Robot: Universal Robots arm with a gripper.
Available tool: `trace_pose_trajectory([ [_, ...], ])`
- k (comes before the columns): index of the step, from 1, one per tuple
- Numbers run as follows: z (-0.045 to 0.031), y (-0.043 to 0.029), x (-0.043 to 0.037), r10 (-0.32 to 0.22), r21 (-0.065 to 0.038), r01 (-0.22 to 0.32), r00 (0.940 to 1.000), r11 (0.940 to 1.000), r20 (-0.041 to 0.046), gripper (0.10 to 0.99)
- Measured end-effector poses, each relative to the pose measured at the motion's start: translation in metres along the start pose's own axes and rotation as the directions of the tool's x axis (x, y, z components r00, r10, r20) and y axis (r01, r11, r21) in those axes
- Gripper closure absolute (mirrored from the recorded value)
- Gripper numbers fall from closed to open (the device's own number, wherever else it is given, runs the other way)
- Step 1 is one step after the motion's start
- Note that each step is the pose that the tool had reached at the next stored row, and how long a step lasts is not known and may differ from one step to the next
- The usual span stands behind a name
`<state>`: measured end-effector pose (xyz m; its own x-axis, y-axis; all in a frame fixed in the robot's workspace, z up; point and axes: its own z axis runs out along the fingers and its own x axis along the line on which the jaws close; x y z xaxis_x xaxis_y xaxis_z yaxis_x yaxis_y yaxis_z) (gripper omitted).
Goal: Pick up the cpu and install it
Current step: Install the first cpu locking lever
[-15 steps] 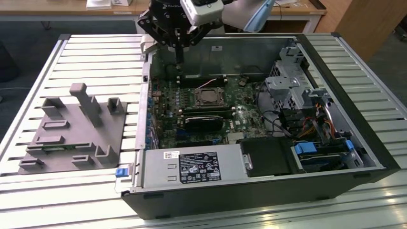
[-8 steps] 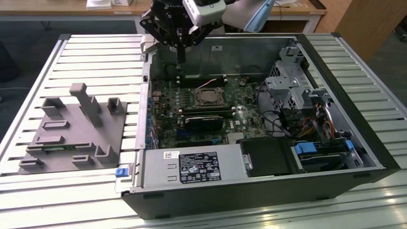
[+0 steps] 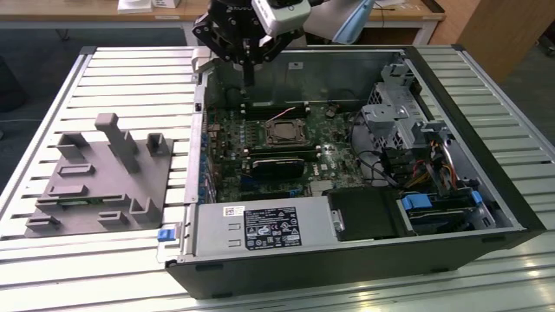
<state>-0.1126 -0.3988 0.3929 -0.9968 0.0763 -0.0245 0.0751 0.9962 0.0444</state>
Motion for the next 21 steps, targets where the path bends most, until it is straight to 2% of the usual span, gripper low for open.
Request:
trace_pose_trajectory([
  [16,0.0003,0.0006,-0.0046,0.0,0.0,0.0,1.0,1.0,0.0,0.98],
  [21,0.0026,0.0075,-0.0111,0.0,0.0,0.0,1.0,1.0,0.0,0.98],
])
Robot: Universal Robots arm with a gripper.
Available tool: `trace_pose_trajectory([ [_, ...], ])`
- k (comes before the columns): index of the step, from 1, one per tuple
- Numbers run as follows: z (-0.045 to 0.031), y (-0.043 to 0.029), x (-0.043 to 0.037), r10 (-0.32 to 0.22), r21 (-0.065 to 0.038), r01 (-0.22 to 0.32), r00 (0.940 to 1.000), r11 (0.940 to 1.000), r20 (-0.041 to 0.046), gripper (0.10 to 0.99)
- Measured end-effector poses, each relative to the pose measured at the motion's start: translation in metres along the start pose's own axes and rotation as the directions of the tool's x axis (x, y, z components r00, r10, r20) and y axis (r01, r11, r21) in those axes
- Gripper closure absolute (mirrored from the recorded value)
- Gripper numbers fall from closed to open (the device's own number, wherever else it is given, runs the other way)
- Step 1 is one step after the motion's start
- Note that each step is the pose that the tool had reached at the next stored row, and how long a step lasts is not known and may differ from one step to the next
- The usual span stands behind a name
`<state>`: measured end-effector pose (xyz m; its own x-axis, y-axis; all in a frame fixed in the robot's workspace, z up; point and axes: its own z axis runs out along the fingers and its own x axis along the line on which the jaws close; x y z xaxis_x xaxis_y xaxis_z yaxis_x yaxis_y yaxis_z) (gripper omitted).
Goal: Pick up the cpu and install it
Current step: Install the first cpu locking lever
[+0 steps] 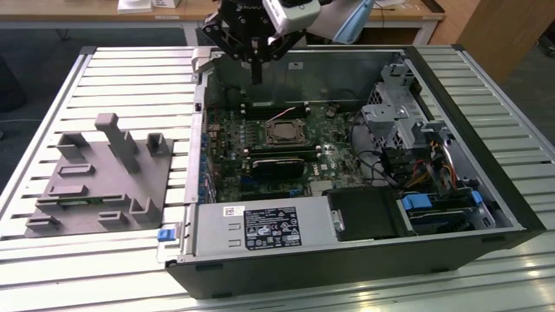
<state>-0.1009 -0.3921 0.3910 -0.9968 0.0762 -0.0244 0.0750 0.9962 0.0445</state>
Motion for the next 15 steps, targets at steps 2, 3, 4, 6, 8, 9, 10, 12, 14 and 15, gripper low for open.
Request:
trace_pose_trajectory([
  [2,0.0012,0.0015,-0.0026,0.0,0.0,0.0,1.0,1.0,-0.0001,0.98],
  [3,0.0018,0.0021,-0.0036,0.0,0.0,0.0,1.0,1.0,-0.0001,0.98],
  [4,0.0026,0.0028,-0.0048,0.0,0.0,0.0,1.0,1.0,0.0,0.98],
  [6,0.0048,0.0059,-0.0084,0.0,0.0,0.0,1.0,1.0,-0.0003,0.98],
  [8,0.0082,0.0093,-0.0106,0.0,0.0,0.0,1.0,1.0,-0.0004,0.98],
  [9,0.01,0.0096,-0.0107,0.0,0.0,0.0,1.0,1.0,-0.0004,0.98],
  [10,0.0119,0.0102,-0.0109,0.0,0.0,0.0,1.0,1.0,-0.0004,0.98],
  [12,0.0156,0.0109,-0.0114,0.0,0.0,0.0,1.0,1.0,-0.0004,0.98],
  [14,0.0193,0.0112,-0.0118,0.0,0.0,0.0,1.0,1.0,-0.0004,0.98],
  [15,0.0211,0.0116,-0.0124,0.0,0.001,0.0,1.0,1.0,-0.0005,0.98],
])
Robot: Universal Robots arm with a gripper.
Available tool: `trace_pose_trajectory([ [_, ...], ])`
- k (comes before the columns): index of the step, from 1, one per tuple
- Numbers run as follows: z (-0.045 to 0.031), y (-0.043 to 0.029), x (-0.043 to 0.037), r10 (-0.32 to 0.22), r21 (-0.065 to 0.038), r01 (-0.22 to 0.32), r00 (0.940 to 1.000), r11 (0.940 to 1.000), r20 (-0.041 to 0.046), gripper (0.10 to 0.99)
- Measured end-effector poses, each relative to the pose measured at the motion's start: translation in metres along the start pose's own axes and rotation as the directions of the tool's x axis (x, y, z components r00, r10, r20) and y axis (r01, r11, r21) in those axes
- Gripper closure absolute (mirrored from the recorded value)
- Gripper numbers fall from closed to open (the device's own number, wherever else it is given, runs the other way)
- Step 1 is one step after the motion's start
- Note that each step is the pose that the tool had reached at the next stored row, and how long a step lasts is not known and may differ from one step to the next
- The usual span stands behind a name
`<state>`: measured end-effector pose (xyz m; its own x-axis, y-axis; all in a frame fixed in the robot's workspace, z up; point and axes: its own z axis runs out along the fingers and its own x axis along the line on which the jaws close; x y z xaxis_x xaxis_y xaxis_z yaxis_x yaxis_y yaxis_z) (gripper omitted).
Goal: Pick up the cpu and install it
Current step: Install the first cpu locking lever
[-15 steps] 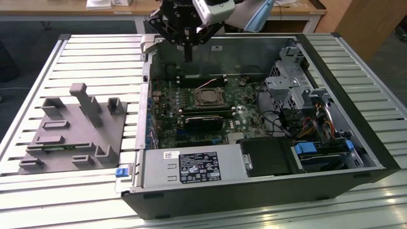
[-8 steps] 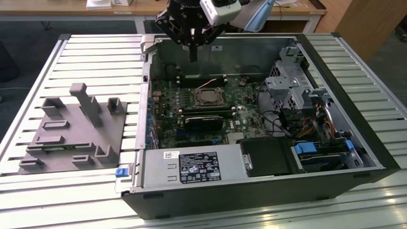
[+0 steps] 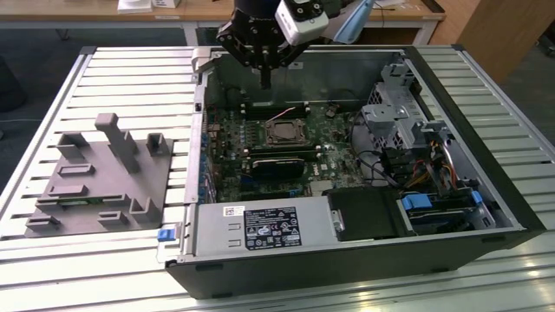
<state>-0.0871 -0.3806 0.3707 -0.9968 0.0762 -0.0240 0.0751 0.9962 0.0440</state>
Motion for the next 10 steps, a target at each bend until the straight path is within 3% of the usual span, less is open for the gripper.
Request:
trace_pose_trajectory([
  [6,0.0093,0.0139,-0.0042,0.0,0.0,0.0,1.0,1.0,-0.0013,0.98],
  [10,0.0156,0.0164,-0.0041,0.0,0.0,0.0,1.0,1.0,-0.0014,0.98],
])
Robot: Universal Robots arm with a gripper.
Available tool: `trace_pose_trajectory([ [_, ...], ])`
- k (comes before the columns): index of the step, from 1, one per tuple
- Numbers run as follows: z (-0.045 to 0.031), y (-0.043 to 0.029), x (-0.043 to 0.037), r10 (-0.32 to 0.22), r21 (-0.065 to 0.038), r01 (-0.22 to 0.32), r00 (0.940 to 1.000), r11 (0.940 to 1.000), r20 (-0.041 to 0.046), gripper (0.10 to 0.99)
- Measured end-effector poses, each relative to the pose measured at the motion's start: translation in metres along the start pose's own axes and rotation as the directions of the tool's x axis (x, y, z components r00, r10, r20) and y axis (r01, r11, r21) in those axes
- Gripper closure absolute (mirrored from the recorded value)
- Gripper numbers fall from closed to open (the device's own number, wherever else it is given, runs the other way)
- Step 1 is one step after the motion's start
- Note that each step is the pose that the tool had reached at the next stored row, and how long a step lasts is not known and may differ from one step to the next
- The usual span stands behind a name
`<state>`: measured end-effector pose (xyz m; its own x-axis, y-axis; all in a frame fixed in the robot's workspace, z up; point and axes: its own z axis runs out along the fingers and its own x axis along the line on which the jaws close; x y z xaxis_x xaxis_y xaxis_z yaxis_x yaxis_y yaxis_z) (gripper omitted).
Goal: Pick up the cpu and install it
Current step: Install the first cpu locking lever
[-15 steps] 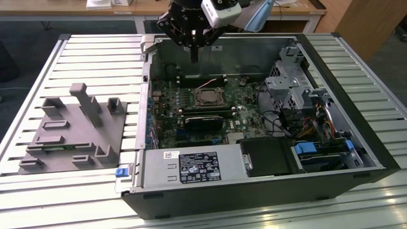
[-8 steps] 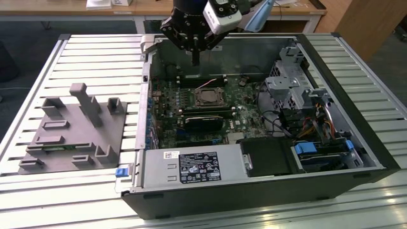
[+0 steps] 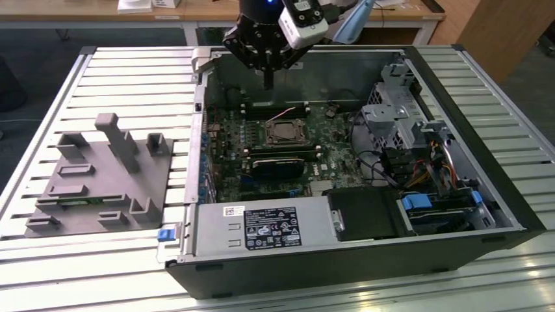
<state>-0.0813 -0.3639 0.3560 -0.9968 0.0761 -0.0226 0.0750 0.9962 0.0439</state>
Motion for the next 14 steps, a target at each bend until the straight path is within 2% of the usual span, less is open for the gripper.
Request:
trace_pose_trajectory([
  [7,0.0119,0.0009,-0.0006,0.0,0.001,0.0,1.0,1.0,-0.0046,0.98],
  [14,0.0173,0.0066,-0.005,0.0,0.001,0.0,1.0,1.0,-0.0053,0.98],
])
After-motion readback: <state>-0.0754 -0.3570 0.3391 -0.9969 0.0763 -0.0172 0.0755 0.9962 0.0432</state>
